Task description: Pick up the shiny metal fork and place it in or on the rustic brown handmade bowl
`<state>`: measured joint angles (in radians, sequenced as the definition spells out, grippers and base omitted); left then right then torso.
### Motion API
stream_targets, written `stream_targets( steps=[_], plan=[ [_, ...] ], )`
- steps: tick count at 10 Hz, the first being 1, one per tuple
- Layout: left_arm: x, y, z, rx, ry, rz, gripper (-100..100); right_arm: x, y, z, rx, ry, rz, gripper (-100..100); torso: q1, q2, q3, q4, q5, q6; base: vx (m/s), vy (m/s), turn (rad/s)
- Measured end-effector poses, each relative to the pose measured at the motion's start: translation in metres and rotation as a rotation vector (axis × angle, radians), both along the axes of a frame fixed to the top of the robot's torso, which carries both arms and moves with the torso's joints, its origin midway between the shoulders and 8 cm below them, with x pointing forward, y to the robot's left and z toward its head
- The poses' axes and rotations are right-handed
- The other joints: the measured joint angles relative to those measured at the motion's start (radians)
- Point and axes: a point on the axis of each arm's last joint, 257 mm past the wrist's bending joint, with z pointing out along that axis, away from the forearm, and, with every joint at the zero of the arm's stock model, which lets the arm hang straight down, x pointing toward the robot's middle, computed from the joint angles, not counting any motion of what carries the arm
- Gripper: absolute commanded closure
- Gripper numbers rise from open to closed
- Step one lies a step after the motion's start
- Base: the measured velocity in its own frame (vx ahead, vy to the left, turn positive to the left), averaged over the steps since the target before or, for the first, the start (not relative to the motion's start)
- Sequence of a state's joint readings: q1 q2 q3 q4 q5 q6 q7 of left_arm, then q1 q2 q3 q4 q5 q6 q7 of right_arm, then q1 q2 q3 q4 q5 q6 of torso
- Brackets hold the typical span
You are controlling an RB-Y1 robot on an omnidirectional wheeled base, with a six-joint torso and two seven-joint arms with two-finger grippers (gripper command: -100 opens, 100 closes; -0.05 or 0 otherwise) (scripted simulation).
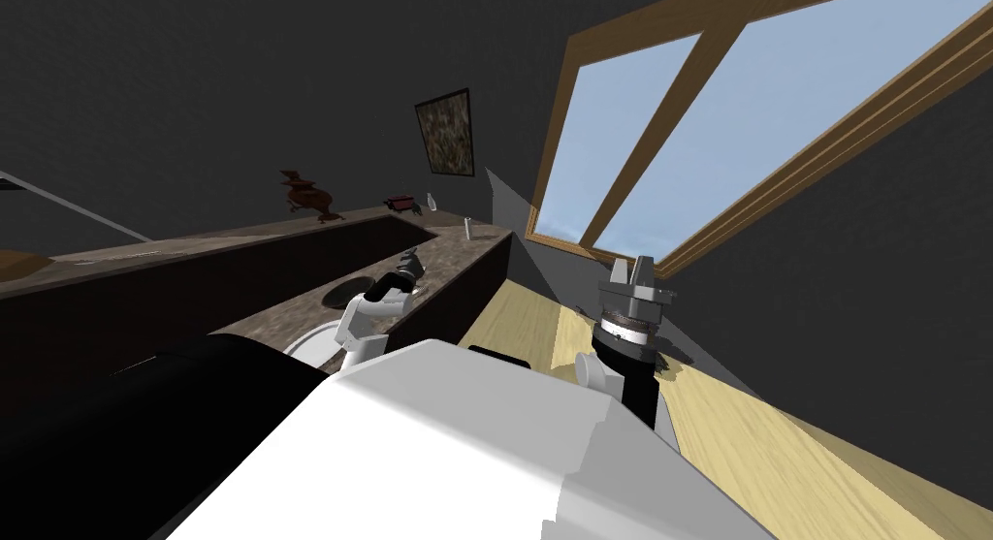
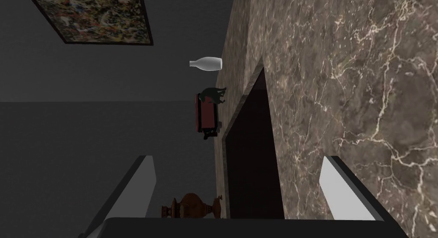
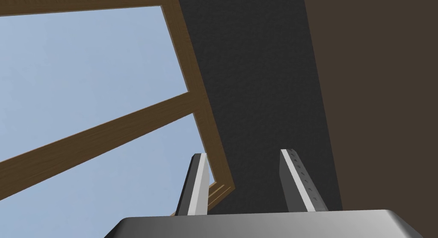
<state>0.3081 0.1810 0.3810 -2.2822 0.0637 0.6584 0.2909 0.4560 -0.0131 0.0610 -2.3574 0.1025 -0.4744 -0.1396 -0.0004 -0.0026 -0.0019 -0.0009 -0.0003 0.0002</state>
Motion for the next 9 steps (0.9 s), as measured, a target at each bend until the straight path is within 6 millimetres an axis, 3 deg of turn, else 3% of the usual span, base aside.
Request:
stream_targets(
  steps=[9],
  plan=[
    [-0.024, 0.026, -0.049, -0.132, 0.18, 0.096, -100, 0.0, 0.0, 0.0, 0.0, 0.0, 0.0, 0, 0.0, 0.0, 0.0, 0.0, 0.0, 0.0, 0.059, -0.018, 0.048]
  ],
)
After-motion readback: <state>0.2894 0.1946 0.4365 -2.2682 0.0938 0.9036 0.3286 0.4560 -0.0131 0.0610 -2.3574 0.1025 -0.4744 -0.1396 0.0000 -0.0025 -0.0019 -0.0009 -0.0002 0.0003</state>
